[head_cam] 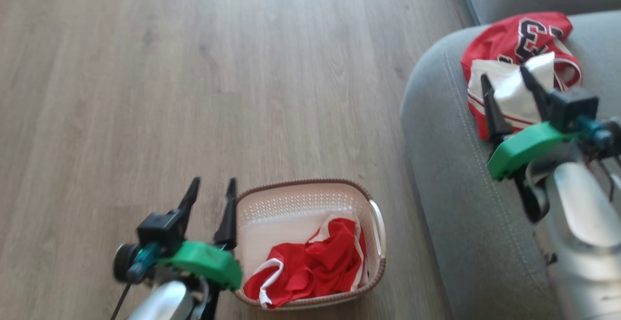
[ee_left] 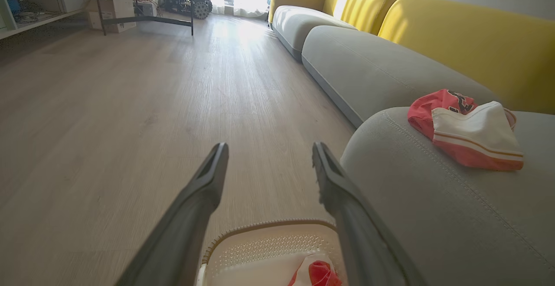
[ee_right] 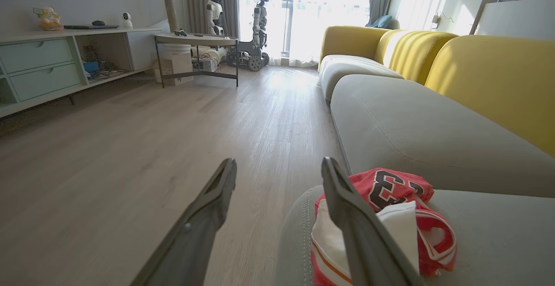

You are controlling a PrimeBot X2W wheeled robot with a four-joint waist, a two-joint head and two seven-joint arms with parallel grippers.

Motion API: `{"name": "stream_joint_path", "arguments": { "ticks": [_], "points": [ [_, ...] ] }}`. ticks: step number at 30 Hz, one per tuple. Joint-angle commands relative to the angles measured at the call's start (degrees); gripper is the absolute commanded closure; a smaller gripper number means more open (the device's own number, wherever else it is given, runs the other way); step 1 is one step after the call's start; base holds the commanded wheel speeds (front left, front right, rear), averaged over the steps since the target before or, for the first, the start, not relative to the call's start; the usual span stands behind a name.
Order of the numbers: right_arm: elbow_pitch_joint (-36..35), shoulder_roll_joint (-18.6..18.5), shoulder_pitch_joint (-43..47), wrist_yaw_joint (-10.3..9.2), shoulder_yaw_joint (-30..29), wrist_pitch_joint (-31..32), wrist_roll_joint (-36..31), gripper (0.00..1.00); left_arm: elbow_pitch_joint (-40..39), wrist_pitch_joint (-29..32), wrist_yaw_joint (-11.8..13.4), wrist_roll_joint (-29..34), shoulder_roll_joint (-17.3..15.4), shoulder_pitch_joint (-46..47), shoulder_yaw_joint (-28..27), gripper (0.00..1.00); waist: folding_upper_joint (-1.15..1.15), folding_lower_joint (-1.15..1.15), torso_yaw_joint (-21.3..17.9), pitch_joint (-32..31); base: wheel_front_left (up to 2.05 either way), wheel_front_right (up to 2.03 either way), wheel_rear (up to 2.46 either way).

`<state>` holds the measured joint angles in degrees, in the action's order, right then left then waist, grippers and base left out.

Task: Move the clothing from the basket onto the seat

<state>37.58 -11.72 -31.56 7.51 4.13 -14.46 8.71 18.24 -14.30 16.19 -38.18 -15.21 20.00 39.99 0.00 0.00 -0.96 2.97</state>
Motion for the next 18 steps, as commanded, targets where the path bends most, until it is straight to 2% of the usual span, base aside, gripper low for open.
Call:
{"name": "stream_joint_path", "arguments": {
  "ticks": [1, 12, 18],
  "points": [
    [-2.8, 1.2, 0.8, -0.02, 0.3, -0.4, -0.4, 0.00, -2.5, -0.7, 0.7, 0.8, -2.1, -0.3, -3.8, 0.00, 0.00, 0.00, 1.8, -1.9, 0.00, 0.00, 0.00],
    [-12.2, 7.8, 12.3, -0.02, -4.0, 1.2, -4.2, 0.00, -7.0, -0.7, 3.1, 3.3, -5.3, -10.1, -13.0, 0.00, 0.00, 0.00, 4.3, -4.0, 0.00, 0.00, 0.00],
    [-17.7, 8.8, 19.1, -0.02, -3.8, 4.1, -0.8, 0.00, -9.7, -0.7, 3.4, 4.8, -5.8, -16.3, -18.5, 0.00, 0.00, 0.00, 4.4, -4.7, 0.00, 0.00, 0.00]
  ]
}}
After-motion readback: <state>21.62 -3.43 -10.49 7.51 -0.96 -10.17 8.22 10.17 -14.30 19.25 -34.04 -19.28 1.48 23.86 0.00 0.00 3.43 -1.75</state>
